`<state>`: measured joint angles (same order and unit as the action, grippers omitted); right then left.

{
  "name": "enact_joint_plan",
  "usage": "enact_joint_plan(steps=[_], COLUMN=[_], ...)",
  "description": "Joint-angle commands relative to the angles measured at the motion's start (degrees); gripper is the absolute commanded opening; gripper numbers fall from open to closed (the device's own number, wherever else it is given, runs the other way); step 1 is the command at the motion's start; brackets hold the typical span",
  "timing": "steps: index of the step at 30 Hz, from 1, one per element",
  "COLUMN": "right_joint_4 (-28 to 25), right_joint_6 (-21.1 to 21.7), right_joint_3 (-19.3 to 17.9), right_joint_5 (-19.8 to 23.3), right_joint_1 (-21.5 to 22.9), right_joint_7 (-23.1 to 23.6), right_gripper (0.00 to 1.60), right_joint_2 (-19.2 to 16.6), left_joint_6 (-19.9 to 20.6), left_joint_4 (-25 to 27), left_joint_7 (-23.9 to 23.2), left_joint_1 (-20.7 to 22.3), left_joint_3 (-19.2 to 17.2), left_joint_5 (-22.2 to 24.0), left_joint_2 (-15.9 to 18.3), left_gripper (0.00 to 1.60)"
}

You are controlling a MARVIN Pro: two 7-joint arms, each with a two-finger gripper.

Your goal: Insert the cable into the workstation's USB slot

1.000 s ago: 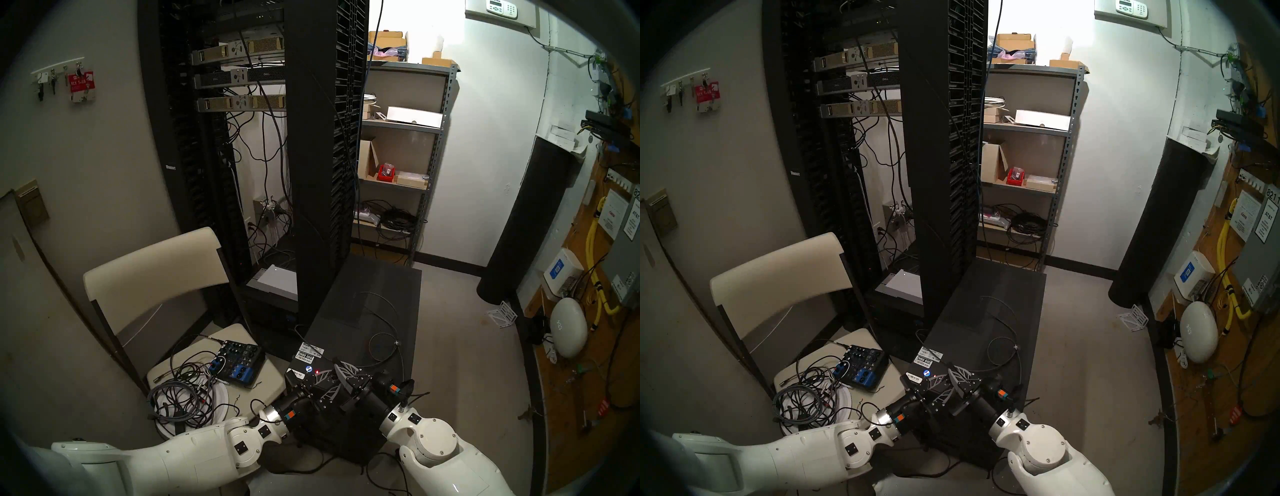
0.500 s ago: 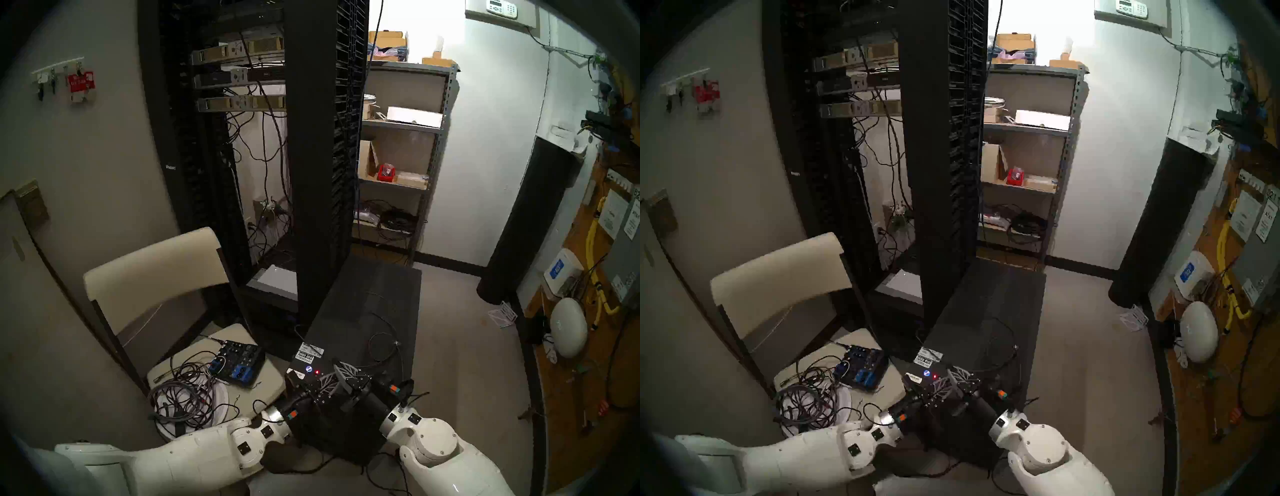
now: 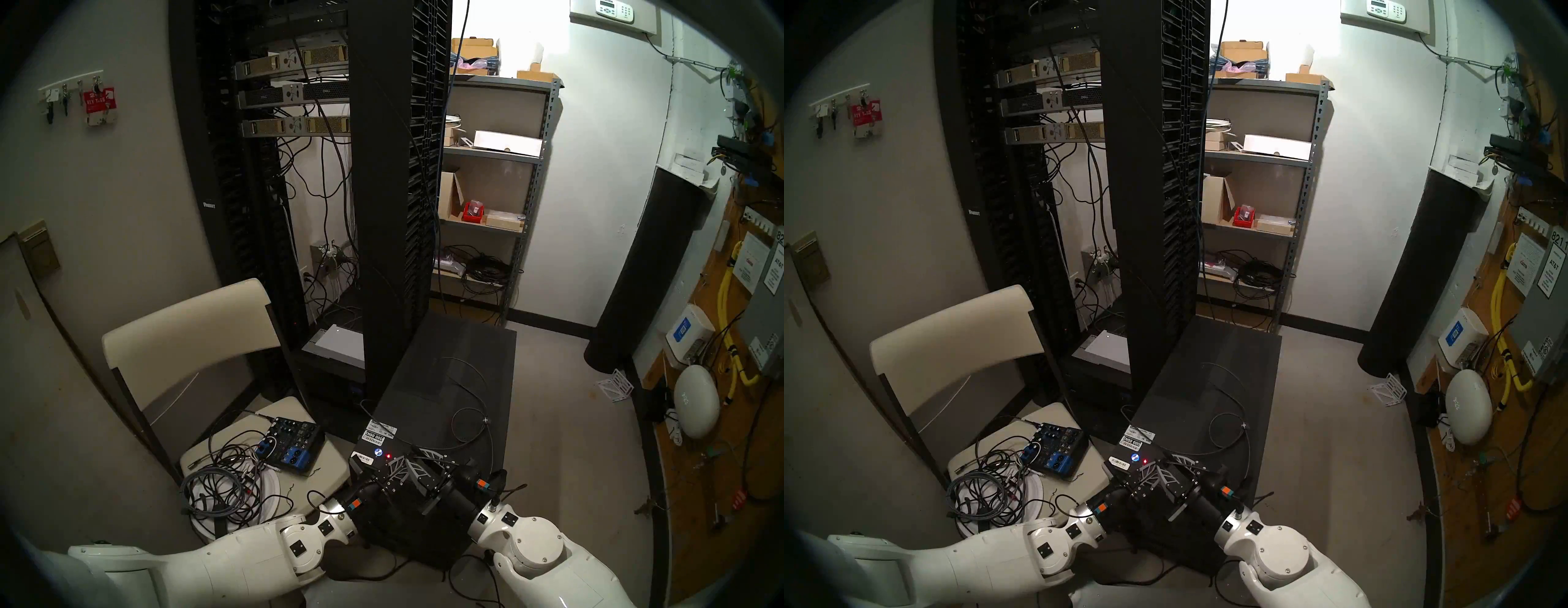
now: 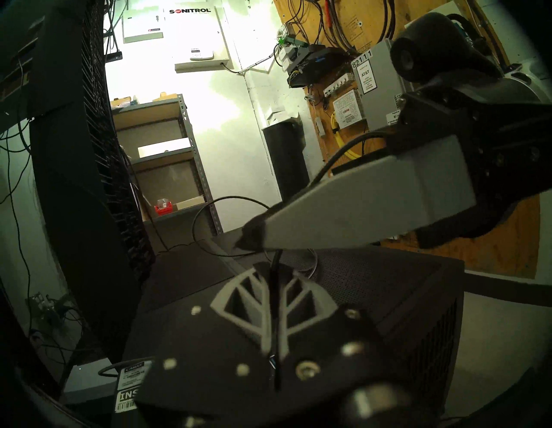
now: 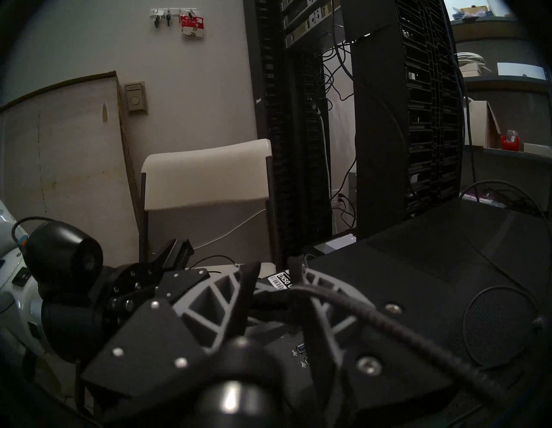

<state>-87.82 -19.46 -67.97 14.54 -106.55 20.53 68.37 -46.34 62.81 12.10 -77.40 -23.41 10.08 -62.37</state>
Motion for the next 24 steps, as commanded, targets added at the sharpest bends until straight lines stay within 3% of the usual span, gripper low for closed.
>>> enact_joint_plan(steps=[1, 8, 13, 24], right_joint_4=[0.1, 3.0, 4.6, 5.1], right_joint_6=[-2.1, -4.7, -6.3, -5.2], right_joint_3=[-0.3, -0.3, -0.4, -0.4], right_joint_5=[-1.4, -3.1, -2.7, -2.6], right_joint_1=[-0.3, 0.9, 2.1, 3.4], right_joint_7=[-1.4, -2.8, -2.1, -0.5], right_gripper=[1.32, 1.31, 0.80, 0.66], right_joint_2=[0.3, 1.6, 2.0, 1.4], left_joint_6=[-1.2, -1.5, -1.0, -0.7], left_joint_4=[1.0, 1.9, 3.1, 3.7], left_joint_7=[-1.7, -4.0, -5.6, -6.8], left_joint_1=[0.1, 0.3, 0.3, -0.1], left_joint_3=[-0.1, 0.2, 0.5, 1.2], left_joint_5=[3.5, 5.9, 7.0, 8.2], left_joint_2=[-0.5, -0.2, 0.4, 0.5], left_gripper=[0.00, 0.00, 0.00, 0.00])
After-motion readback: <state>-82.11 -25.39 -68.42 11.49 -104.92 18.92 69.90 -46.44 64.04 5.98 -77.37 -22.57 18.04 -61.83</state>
